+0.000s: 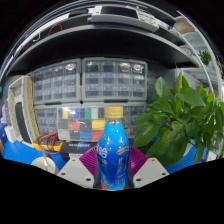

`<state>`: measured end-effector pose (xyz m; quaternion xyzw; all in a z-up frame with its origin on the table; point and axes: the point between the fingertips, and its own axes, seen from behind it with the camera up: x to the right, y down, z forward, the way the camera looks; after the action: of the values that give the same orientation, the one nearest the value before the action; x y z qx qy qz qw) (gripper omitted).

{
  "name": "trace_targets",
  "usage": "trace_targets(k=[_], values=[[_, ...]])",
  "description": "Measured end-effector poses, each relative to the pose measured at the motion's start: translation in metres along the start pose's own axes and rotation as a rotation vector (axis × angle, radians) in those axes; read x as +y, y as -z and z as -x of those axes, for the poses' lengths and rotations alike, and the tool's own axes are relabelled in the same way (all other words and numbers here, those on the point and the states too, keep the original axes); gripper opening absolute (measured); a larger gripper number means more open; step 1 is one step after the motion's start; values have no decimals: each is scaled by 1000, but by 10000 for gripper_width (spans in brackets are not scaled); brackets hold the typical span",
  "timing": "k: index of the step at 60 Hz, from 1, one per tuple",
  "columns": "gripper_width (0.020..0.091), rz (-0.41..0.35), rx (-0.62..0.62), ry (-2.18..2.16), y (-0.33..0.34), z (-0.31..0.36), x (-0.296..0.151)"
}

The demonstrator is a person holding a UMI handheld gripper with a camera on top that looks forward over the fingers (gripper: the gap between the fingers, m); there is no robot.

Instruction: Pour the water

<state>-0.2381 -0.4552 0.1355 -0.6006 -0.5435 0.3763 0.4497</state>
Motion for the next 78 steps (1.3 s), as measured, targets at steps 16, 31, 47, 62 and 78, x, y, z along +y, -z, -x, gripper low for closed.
trace_targets(k=[16, 31, 47, 62, 78], values=[[520, -20, 12, -17, 10, -3, 1], [808, 77, 25, 29, 32, 0, 26], [792, 172, 45, 33, 121, 25, 40], [807, 161, -48, 44, 185, 103, 2], [804, 138, -144, 61, 232, 172, -26]])
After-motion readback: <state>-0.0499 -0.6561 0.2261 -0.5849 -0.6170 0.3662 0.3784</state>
